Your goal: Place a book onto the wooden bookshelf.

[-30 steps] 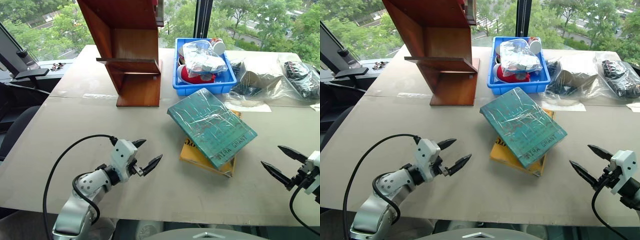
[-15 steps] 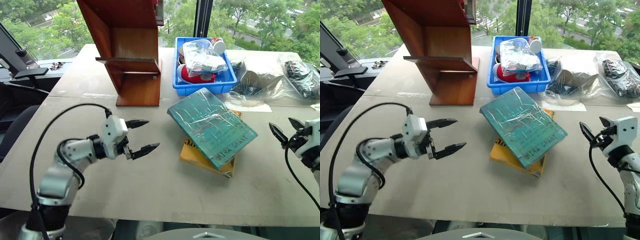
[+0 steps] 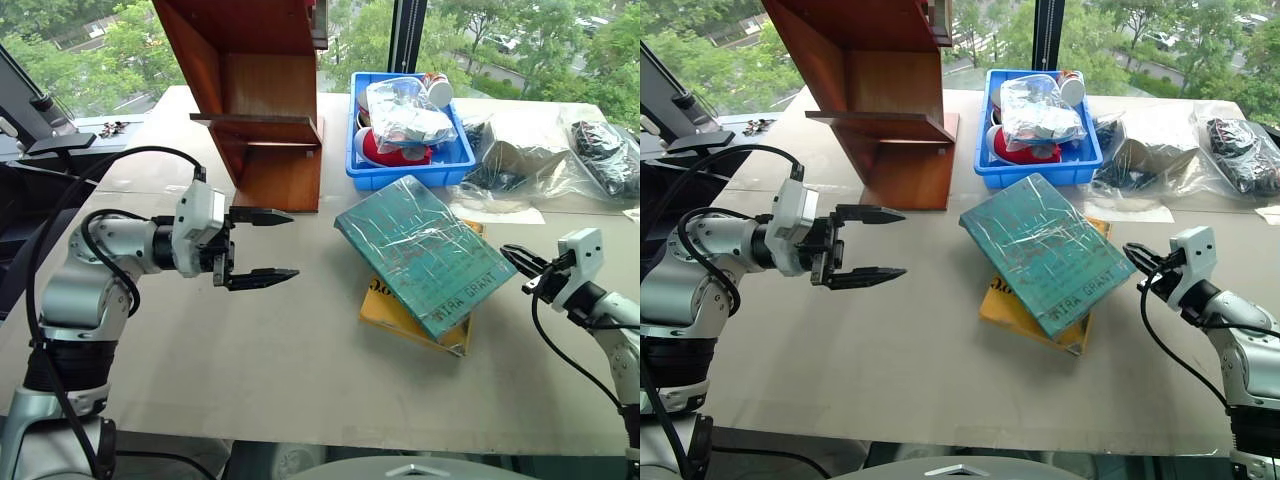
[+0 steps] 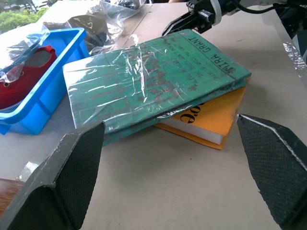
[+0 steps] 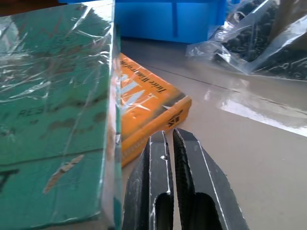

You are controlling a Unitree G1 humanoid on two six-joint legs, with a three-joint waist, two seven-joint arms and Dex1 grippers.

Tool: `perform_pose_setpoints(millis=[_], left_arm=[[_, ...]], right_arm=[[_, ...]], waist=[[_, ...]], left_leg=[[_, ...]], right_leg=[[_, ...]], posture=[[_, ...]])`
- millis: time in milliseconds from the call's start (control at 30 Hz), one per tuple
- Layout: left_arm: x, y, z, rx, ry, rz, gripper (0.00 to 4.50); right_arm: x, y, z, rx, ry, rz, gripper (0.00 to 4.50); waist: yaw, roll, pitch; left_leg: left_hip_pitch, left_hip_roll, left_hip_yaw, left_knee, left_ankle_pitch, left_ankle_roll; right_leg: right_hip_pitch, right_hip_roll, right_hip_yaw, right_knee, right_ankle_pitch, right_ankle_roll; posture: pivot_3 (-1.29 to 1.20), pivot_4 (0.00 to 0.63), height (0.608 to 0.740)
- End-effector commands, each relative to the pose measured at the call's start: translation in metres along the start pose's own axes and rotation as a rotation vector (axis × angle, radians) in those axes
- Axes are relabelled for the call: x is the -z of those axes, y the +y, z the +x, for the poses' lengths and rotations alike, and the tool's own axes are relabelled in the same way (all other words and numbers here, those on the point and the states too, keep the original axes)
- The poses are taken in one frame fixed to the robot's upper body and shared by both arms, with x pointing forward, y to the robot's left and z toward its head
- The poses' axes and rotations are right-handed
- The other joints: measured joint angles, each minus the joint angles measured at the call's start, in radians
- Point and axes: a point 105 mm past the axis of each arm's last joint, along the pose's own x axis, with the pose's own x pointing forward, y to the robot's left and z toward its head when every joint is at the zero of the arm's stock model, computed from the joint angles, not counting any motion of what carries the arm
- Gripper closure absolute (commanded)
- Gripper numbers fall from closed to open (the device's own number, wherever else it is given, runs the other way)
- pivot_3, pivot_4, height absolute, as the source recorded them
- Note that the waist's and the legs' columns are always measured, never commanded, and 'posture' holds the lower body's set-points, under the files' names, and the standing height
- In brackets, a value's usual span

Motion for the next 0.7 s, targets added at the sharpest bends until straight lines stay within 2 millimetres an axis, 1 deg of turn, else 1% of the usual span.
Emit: perform_pose_setpoints(millis=[33, 300, 400, 500, 567, 633, 700], left_arm=[[-0.006, 0.002, -0.002, 0.007, 0.001, 0.057, 0.0], [-0.004, 0.002, -0.002, 0.001, -0.013, 0.051, 0.0], [-0.003, 0.001, -0.001, 0.003, -0.012, 0.052, 0.0], [-0.002, 0.0, 0.0, 0.002, -0.009, 0.049, 0.0], [0.003, 0.001, 0.003, -0.03, 0.001, 0.02, 0.0], [0.011, 0.001, 0.007, -0.07, 0.015, -0.057, 0.0], [0.021, -0.002, 0.015, -0.123, 0.012, -0.187, 0.0]], right_arm=[[-0.013, 0.028, -0.004, -0.146, -0.021, -0.014, 4.45], [-0.005, 0.07, -0.011, -0.331, 0.039, 0.007, 4.45], [-0.002, 0.078, -0.013, -0.368, 0.055, 0.01, 4.45], [-0.002, 0.077, -0.013, -0.357, 0.061, -0.006, 4.45], [-0.003, 0.065, -0.016, -0.301, 0.059, -0.035, 4.45], [-0.005, 0.053, -0.022, -0.254, 0.06, -0.053, 4.45], [-0.015, 0.044, -0.035, -0.238, 0.033, -0.045, 3.93]], waist=[[0.001, 0.0, 0.0], [0.001, 0.0, 0.0], [0.001, -0.001, 0.0], [0.001, -0.001, 0.0], [0.001, -0.001, 0.0], [0.002, -0.001, 0.0], [0.004, -0.001, 0.0]], left_leg=[[0.0, 0.0, 0.0, 0.0, 0.0, 0.0], [0.0, 0.0, 0.0, 0.001, 0.0, 0.0], [0.0, 0.0, 0.0, 0.001, 0.0, 0.0], [0.0, 0.0, 0.0, 0.001, 0.0, 0.0], [0.0, 0.0, 0.0, 0.001, 0.0, 0.0], [0.0, 0.0, 0.0, 0.001, 0.0, 0.0], [0.0, 0.0, 0.0, 0.001, 0.0, 0.0]], right_leg=[[0.0, 0.0, 0.0, 0.0, 0.0, 0.0], [0.0, 0.0, 0.0, 0.0, 0.0, 0.0], [0.0, 0.0, 0.0, 0.001, 0.0, 0.0], [0.0, 0.0, 0.0, 0.001, 0.0, 0.0], [0.0, 0.0, 0.0, 0.001, 0.0, 0.0], [0.0, 0.0, 0.0, 0.001, 0.0, 0.0], [0.0, 0.0, -0.001, 0.001, 0.0, 0.0]], posture=[[0.0, 0.15, 0.74], [0.0, 0.15, 0.74], [0.0, 0.15, 0.74], [0.0, 0.15, 0.74], [0.0, 0.15, 0.74], [0.0, 0.15, 0.74], [0.0, 0.15, 0.74]])
